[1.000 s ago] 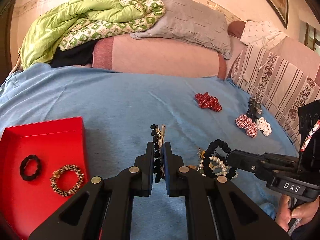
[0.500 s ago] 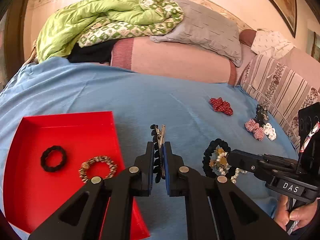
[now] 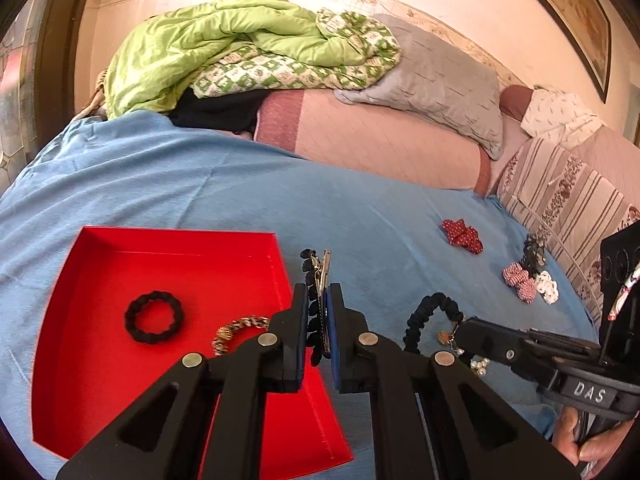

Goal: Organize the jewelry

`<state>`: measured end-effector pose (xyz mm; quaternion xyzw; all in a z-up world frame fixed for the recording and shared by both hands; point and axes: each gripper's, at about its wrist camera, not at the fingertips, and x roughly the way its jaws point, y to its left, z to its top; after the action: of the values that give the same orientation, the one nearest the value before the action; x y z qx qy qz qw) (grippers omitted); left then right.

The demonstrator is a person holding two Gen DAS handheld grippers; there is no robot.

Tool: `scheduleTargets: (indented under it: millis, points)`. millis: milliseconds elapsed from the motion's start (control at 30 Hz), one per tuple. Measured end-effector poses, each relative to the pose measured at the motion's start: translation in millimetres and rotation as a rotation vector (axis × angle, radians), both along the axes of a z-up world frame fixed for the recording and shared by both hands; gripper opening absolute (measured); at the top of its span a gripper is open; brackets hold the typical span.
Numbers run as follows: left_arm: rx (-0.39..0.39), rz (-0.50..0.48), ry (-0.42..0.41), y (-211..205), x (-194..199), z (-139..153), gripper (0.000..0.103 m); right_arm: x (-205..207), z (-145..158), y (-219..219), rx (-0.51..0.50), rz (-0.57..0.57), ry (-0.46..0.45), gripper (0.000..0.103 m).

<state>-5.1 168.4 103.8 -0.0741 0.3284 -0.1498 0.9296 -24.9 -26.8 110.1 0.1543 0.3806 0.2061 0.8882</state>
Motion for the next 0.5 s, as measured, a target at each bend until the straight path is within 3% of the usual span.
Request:
scheduleTargets:
  millis: [500]
  points:
    - [-0.023,0.129,0.045,63.5,-5.6,-7.3,0.009,3.1,11.1,72.9,-0.041,0.097,-0.016,0.015]
